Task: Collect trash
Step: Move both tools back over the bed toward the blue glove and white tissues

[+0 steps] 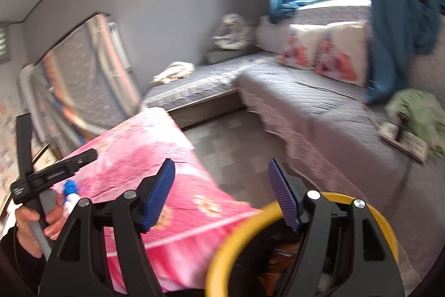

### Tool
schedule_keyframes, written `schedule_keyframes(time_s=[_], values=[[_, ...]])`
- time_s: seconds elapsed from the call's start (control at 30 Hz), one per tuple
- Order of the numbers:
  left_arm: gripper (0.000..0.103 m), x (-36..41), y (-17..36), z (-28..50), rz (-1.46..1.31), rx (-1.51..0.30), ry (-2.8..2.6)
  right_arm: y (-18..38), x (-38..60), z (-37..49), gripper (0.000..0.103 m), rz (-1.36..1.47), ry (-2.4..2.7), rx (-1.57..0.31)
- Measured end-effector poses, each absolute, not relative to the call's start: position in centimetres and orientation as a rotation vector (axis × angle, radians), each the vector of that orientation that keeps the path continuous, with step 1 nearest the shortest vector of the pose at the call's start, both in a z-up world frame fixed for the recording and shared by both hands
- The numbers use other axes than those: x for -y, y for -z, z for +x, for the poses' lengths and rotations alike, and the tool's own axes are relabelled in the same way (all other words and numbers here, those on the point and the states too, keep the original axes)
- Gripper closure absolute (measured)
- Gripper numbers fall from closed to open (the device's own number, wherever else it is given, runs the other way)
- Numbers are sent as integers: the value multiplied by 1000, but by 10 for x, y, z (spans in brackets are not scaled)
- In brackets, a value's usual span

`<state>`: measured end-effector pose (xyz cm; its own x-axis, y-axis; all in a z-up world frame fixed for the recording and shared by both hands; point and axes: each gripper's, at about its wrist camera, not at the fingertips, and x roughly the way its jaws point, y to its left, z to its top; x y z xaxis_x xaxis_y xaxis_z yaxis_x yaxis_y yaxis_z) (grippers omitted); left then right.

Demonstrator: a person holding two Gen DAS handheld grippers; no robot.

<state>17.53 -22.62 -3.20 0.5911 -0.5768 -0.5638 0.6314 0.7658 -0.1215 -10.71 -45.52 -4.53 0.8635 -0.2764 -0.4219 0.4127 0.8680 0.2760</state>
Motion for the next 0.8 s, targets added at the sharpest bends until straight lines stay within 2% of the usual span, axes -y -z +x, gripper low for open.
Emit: schedule_keyframes(time_s=[0.37,0.8], values=[[9,106,43,244,41,-686,435,33,348,2,30,241,37,-480],[9,35,85,289,-15,-799,311,85,221,85,30,152,-279,-688]])
